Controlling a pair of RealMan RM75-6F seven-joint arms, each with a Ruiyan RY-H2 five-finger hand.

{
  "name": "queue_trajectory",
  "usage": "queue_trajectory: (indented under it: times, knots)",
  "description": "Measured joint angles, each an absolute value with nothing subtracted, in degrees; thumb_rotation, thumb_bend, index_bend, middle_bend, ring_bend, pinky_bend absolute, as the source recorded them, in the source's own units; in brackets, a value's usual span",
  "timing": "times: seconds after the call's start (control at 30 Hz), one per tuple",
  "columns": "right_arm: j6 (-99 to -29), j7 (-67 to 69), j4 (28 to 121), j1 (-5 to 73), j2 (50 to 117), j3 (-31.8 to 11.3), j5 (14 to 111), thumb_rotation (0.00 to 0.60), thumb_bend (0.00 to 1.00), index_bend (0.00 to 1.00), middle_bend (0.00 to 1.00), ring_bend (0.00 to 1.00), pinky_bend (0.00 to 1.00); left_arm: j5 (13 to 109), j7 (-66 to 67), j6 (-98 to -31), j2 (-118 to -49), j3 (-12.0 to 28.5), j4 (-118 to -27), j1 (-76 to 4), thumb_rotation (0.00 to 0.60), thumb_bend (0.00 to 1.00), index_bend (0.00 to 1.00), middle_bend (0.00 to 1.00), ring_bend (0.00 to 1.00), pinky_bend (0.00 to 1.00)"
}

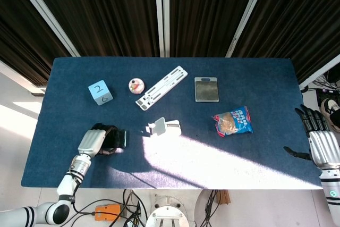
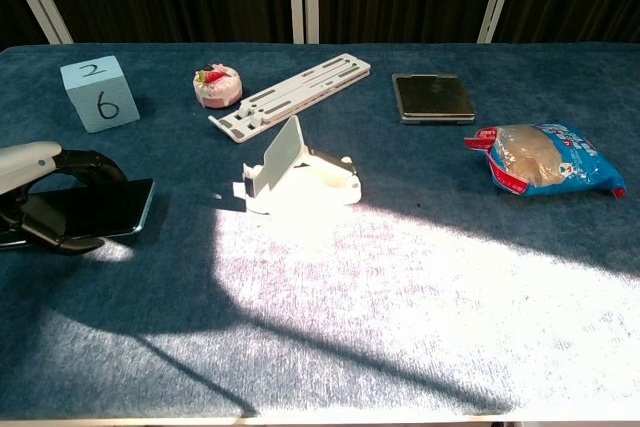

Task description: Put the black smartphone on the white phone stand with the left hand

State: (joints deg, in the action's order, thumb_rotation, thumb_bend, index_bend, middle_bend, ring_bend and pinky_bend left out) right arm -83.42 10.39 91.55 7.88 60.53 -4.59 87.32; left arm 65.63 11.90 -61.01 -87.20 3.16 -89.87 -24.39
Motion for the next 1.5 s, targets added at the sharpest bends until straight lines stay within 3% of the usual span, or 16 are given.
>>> queue_trajectory:
  times: [0.1,0.33,0.5,0.7,0.97,1.2,1.5]
  knots:
    - [-83.4,10.2,91.8,7.8,60.4,-4.6,87.3,0.6,0.15,0.0,0.05,0.0,0.02,67.1,6.4,-60.6,-87.9,3.4,-88.2,-24.1,0.6,0.24,0.43,0.4,0.29,0.18]
    - [-83.5,9.7,92.2,7.7,60.2,-4.6,87.2,0.6,0.15,0.0,0.05,0.0,0.02,72.0,-7.1,-59.9,-90.0,4.0,-82.8,-23.6,0.6,0.26,0.49,0.54,0.43,0.36]
    - [-83.6,9.5,92.4,7.7,60.1,-4.6,87.2,0.6,0.16,0.0,0.05,0.0,0.02,76.3,-11.8,-61.6,-91.0,4.2,-78.9,-23.3,0.6,0.26,0.51,0.58,0.49,0.4]
    - [-83.8,9.6,92.3,7.6,60.1,-4.6,87.3,0.6,0.15,0.0,0.05,0.0,0.02,78.4,-12.1,-64.0,-89.9,5.2,-81.3,-23.5,0.6,0.26,0.51,0.58,0.49,0.4]
    - [-83.8,10.2,91.7,7.3,60.1,-4.6,87.0,0.6,0.16,0.0,0.05,0.0,0.02,76.5,-18.3,-64.8,-90.9,10.0,-87.8,-24.8,0.6,0.26,0.51,0.58,0.46,0.4]
    - [-83.9,10.5,91.4,6.9,59.9,-4.5,86.6,0.6,0.15,0.0,0.05,0.0,0.02,75.6,-21.7,-65.6,-96.5,12.8,-88.8,-26.5,0.6,0.26,0.51,0.56,0.42,0.4]
    - [-83.6,10.2,91.5,6.6,59.7,-4.4,86.2,0.6,0.16,0.0,0.05,0.0,0.02,78.6,-26.1,-69.7,-107.6,13.4,-81.0,-28.3,0.6,0.26,0.51,0.51,0.36,0.4]
